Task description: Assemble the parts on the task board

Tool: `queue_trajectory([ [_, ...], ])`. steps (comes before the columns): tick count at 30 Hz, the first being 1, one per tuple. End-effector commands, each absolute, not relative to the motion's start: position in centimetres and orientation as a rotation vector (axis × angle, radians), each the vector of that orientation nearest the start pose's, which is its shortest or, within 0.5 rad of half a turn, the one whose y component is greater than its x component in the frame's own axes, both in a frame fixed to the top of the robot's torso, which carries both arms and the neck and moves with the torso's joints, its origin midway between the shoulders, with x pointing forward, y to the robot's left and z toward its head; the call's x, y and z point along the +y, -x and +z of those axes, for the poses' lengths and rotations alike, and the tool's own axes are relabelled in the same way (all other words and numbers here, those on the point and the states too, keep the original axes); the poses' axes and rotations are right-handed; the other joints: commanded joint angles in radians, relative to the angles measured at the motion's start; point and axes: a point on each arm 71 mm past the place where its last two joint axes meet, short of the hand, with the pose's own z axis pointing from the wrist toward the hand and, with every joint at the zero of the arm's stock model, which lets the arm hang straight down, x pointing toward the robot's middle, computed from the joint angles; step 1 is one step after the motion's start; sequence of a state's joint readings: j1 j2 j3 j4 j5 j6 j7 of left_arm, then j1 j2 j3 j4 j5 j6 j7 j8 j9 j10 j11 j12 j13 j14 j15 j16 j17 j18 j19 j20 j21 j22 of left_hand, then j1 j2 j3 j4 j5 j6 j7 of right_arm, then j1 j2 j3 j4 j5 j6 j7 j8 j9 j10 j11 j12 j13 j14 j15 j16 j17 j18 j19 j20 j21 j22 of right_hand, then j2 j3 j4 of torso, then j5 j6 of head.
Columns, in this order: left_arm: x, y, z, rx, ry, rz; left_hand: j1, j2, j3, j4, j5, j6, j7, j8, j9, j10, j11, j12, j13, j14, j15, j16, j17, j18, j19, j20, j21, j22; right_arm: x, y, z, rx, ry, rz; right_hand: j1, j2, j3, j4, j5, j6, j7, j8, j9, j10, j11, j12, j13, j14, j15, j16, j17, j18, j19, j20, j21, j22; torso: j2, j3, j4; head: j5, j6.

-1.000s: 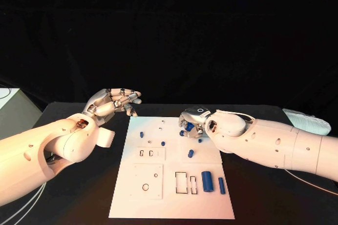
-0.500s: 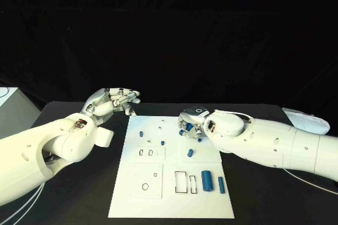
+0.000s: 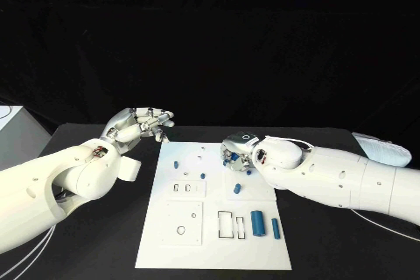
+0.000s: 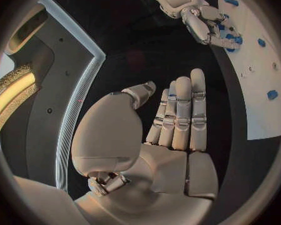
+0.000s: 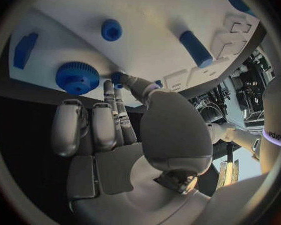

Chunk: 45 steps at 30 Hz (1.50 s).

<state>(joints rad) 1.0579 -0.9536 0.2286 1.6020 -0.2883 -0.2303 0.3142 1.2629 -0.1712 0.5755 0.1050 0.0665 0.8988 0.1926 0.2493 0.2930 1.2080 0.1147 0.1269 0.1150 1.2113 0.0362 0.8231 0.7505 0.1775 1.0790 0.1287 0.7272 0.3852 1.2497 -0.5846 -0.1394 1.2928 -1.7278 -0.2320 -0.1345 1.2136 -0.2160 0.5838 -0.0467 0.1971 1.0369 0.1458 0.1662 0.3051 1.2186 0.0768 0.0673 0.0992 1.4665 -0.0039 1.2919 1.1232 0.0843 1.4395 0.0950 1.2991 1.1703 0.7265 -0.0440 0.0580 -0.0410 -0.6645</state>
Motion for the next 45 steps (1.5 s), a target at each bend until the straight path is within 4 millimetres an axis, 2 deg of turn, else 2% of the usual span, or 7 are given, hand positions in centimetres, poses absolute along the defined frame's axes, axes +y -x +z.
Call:
queue_trajectory([
  [1, 23.8, -47.9, -13.7, 1.410, 0.863, -1.582, -0.004, 0.002, 0.000, 0.004, -0.005, -0.006, 0.000, -0.004, 0.001, -0.006, -0.002, 0.006, 0.002, -0.007, 0.000, 0.003, 0.001, 0.004, -0.005, -0.001, 0.007, 0.002, -12.8, -51.5, -21.0, 1.653, 0.544, 0.460, 0.009, 0.007, 0.009, 0.003, 0.011, 0.008, -0.002, 0.008, 0.003, 0.010, 0.000, 0.000, 0.003, 0.028, -0.005, 0.006, -0.003, -0.009, 0.000, -0.004, 0.003, 0.001, 0.001, -0.0007, -0.0011, 0.000, 0.000],
  [4, 23.8, -47.9, -13.7, 1.414, 0.862, -1.582, -0.004, 0.002, 0.000, 0.004, -0.005, -0.006, 0.000, -0.004, 0.001, -0.006, -0.002, 0.006, 0.002, -0.007, 0.000, 0.003, 0.001, 0.004, -0.005, -0.001, 0.007, 0.002, -12.8, -51.5, -20.9, 1.636, 0.537, 0.468, 0.021, 0.020, 0.023, 0.003, 0.017, 0.019, -0.005, 0.014, 0.011, 0.022, -0.004, 0.002, 0.008, 0.027, -0.008, 0.009, -0.003, -0.010, 0.001, -0.006, 0.007, 0.008, 0.001, -0.0010, -0.0012, 0.000, -0.001],
  [6, 23.8, -48.0, -13.7, 1.416, 0.861, -1.582, -0.004, 0.002, 0.000, 0.004, -0.005, -0.006, 0.000, -0.004, 0.001, -0.006, -0.002, 0.006, 0.002, -0.007, 0.000, 0.003, 0.001, 0.004, -0.005, -0.001, 0.007, 0.002, -12.7, -51.5, -20.8, 1.625, 0.532, 0.472, 0.032, 0.028, 0.039, 0.002, -0.013, 0.025, -0.007, 0.019, 0.018, 0.031, -0.007, 0.001, 0.012, 0.026, -0.010, 0.012, -0.005, -0.010, 0.001, -0.009, 0.011, 0.014, 0.001, -0.0008, -0.0010, 0.001, 0.000],
  [17, 23.9, -48.0, -13.8, 1.421, 0.863, -1.576, -0.002, 0.003, 0.000, 0.003, -0.005, -0.006, 0.000, -0.004, 0.001, -0.007, -0.002, 0.007, 0.002, -0.007, 0.000, 0.005, 0.002, 0.004, -0.006, -0.001, 0.008, 0.002, -12.7, -51.4, -20.2, 1.541, 0.481, 0.493, 0.072, 0.072, 0.078, -0.017, -0.021, 0.063, -0.019, 0.052, 0.051, 0.077, -0.022, 0.008, 0.033, 0.027, -0.022, 0.023, -0.001, -0.016, 0.011, -0.019, 0.036, 0.053, 0.003, -0.0015, 0.0008, -0.001, 0.006],
  [29, 24.0, -48.1, -13.9, 1.422, 0.863, -1.574, 0.001, 0.003, 0.001, 0.001, -0.005, -0.008, 0.001, -0.004, 0.002, -0.009, -0.001, 0.007, 0.003, -0.008, 0.000, 0.006, 0.002, 0.004, -0.007, -0.001, 0.010, 0.004, -12.4, -51.3, -19.2, 1.446, 0.402, 0.495, 0.072, 0.069, 0.082, -0.024, -0.009, 0.064, -0.019, 0.059, 0.062, 0.084, -0.023, 0.006, 0.039, 0.027, -0.024, 0.025, -0.001, -0.022, 0.020, -0.021, 0.056, 0.082, 0.002, -0.0039, 0.0008, -0.001, 0.016],
  [41, 23.8, -48.0, -13.8, 1.424, 0.858, -1.581, 0.002, 0.003, 0.001, 0.001, -0.005, -0.009, 0.001, -0.005, 0.003, -0.009, -0.001, 0.007, 0.004, -0.009, 0.000, 0.006, 0.003, 0.004, -0.008, -0.001, 0.011, 0.004, -10.3, -52.3, -19.0, 1.396, 0.379, 0.475, 0.068, 0.064, 0.081, -0.025, -0.008, 0.064, -0.019, 0.062, 0.067, 0.085, -0.023, 0.004, 0.042, 0.027, -0.024, 0.027, 0.000, -0.022, 0.021, -0.021, 0.059, 0.087, 0.008, -0.0054, 0.0053, -0.003, 0.024],
  [45, 23.6, -47.9, -13.7, 1.426, 0.854, -1.586, 0.002, 0.003, 0.001, 0.001, -0.005, -0.009, 0.001, -0.005, 0.003, -0.009, -0.001, 0.007, 0.004, -0.009, 0.000, 0.006, 0.003, 0.004, -0.008, -0.001, 0.011, 0.004, -9.7, -52.5, -19.0, 1.390, 0.376, 0.477, 0.067, 0.062, 0.080, -0.026, -0.009, 0.063, -0.019, 0.062, 0.068, 0.084, -0.023, 0.003, 0.042, 0.027, -0.024, 0.026, -0.002, -0.023, 0.022, -0.022, 0.061, 0.090, 0.014, -0.0071, 0.0099, -0.005, 0.028],
])
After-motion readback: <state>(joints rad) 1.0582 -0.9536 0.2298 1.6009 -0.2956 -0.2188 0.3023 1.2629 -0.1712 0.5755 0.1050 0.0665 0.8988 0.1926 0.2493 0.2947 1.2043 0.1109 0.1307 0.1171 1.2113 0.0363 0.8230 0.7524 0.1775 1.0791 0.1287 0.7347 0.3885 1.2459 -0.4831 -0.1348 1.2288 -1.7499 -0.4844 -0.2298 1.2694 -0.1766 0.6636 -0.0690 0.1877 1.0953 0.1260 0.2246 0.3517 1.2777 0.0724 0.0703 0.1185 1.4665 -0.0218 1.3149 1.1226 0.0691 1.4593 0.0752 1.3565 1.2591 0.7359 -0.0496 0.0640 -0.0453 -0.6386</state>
